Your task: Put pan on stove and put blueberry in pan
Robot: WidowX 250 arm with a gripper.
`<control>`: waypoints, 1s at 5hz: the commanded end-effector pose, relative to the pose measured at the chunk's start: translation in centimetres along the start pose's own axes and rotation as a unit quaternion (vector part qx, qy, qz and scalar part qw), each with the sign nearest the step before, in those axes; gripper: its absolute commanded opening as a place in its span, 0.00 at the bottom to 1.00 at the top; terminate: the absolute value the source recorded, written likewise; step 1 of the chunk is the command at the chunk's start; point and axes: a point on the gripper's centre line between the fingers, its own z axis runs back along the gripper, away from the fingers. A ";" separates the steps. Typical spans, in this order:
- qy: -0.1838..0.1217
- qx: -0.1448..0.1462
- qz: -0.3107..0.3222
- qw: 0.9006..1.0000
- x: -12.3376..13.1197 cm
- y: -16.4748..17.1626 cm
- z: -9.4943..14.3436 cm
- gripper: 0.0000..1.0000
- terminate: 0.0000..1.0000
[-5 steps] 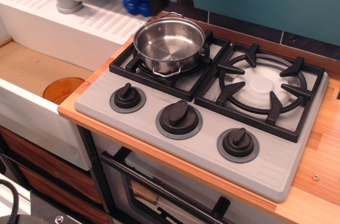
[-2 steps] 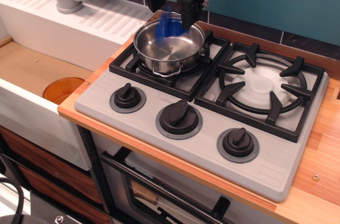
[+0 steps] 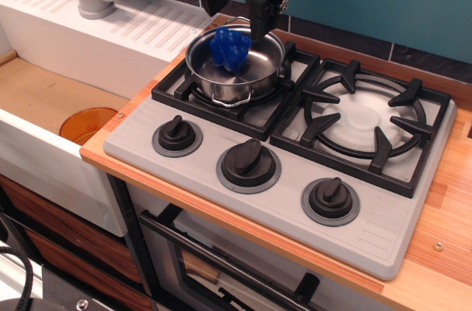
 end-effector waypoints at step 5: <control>-0.008 0.012 0.008 1.000 1.1 -0.3 3.0 1.00 1.00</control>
